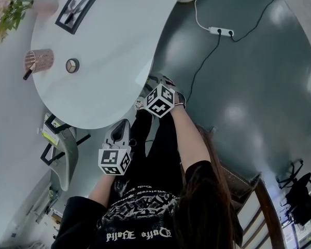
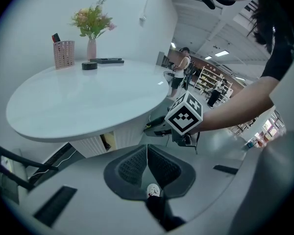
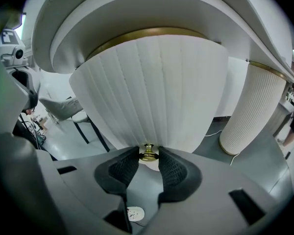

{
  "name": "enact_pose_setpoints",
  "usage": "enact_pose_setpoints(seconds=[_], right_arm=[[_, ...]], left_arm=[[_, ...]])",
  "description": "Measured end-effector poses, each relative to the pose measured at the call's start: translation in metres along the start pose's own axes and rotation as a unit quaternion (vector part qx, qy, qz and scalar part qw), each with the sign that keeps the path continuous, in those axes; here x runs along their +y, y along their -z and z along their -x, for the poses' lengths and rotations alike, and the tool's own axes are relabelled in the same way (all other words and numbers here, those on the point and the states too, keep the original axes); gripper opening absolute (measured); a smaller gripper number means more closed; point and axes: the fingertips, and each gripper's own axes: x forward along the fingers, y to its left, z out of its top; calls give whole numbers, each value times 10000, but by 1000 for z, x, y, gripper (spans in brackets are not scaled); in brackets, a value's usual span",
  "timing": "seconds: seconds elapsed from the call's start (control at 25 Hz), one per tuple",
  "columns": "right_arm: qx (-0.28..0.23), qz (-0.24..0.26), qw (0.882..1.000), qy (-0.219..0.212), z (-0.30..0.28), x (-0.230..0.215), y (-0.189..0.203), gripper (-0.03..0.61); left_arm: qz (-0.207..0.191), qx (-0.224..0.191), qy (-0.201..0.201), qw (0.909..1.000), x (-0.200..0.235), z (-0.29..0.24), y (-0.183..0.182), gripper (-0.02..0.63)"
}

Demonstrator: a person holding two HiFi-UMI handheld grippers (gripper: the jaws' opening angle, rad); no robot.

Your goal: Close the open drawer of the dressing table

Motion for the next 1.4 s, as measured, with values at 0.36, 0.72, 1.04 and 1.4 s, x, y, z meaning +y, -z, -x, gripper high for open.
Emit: enact_pose_setpoints(seconds=[0.36, 0.72, 1.04, 1.4], right_arm=[[-121, 57, 9999, -4, -9, -1, -12, 149], [-293, 31, 9996, -15, -16, -1, -20, 149], [-479, 34, 9988, -25, -23, -2, -28, 149], [-640, 62, 9979, -66, -28, -1, -34, 149]], left_arm=[[91, 59, -61, 9999, 5, 0, 8, 26], [172, 117, -125, 9997, 6, -2, 13, 26], [256, 183, -230, 9992, 11, -3, 22, 26], [277, 277, -309, 9988, 16, -3, 32, 26]])
